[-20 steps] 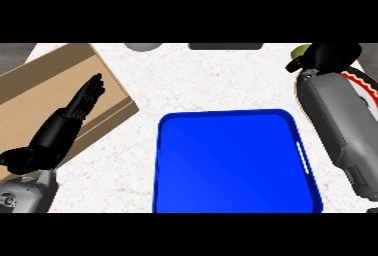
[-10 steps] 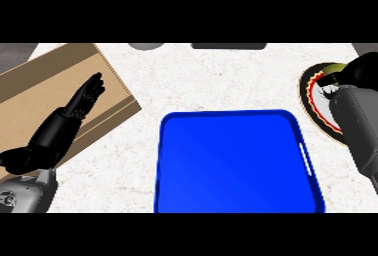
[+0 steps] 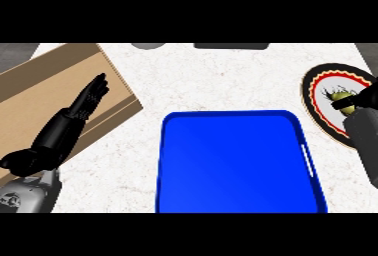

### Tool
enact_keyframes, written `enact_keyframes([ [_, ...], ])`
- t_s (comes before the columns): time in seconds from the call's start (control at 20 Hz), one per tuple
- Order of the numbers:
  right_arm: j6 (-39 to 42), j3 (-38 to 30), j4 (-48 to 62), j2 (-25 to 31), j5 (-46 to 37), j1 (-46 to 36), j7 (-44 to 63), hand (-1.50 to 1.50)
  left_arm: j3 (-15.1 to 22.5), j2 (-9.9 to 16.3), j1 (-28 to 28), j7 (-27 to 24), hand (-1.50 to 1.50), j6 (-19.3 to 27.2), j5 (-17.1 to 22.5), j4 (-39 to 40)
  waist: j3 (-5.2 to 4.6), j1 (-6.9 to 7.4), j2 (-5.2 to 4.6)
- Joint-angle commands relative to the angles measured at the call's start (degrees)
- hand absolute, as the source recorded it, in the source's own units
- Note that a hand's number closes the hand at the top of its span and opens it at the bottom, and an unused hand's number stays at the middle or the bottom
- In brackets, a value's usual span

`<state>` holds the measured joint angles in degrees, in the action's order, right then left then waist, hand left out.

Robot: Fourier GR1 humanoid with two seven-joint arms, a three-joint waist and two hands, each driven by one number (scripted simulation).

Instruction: Pick the lemon from the tray and place it in the plate

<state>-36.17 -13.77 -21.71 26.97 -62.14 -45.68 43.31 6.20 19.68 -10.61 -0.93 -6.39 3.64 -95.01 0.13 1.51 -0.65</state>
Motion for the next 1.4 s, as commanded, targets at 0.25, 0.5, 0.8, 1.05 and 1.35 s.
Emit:
enact_keyframes([
  [0.25,-9.3,-3.3,-4.0,0.7,5.9,2.3,-15.2,-1.50,-4.4,1.8,-1.0,-1.2,0.00,-3.1,1.4,2.3,-0.09,-1.21,0.48],
  [0.5,-12.5,-7.7,-12.2,-4.3,16.3,2.3,-25.8,-1.50,-2.8,-0.5,0.5,-2.0,0.00,-1.2,-0.5,3.0,-0.04,-1.90,0.61],
  [0.8,-9.4,-14.5,-25.6,-8.7,33.5,7.0,-36.4,-1.50,-3.2,-0.3,4.5,-1.9,0.00,-1.2,-0.3,-1.0,-0.01,-2.40,1.15],
  [1.05,-1.8,-15.7,-41.3,-10.6,42.9,17.4,-40.7,-1.50,-3.0,-1.0,1.2,3.0,0.00,-0.3,-0.8,-2.1,-0.08,-3.24,1.26],
  [1.35,6.7,-14.0,-64.7,-11.7,47.1,34.1,-35.0,-1.50,-5.0,-0.4,1.0,0.8,0.00,-2.1,-0.6,0.8,-0.18,-3.29,1.13],
])
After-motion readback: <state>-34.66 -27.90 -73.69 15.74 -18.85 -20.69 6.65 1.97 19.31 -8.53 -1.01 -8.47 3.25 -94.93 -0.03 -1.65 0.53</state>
